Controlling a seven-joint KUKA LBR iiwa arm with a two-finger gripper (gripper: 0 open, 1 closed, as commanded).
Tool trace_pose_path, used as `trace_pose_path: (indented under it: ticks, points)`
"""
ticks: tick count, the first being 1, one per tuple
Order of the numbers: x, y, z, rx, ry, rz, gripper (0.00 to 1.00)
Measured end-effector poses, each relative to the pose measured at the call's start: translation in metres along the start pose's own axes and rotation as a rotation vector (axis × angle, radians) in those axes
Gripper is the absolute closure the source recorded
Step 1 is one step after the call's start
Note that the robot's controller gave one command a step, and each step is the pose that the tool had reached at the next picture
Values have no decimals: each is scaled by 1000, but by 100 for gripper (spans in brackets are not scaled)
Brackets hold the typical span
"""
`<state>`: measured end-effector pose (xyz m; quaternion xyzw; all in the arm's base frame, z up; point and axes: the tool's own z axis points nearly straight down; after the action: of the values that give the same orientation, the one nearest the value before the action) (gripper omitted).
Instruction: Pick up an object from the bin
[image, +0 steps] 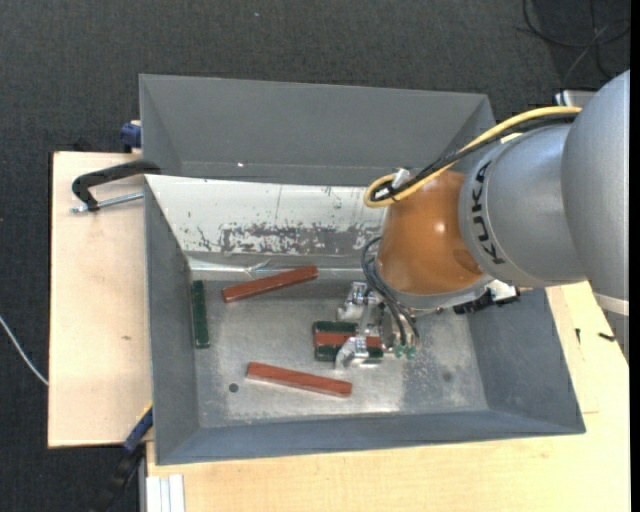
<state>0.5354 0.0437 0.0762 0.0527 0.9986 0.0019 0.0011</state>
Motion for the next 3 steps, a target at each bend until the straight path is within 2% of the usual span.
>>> trace_pose_path:
  ticks: [1,2,3]
  points:
    - [-25,-4,-102,2,-2,6,100]
    - [-25,-4,-102,2,-2,6,100]
    - [-29,-5,-139,3,3,-6,100]
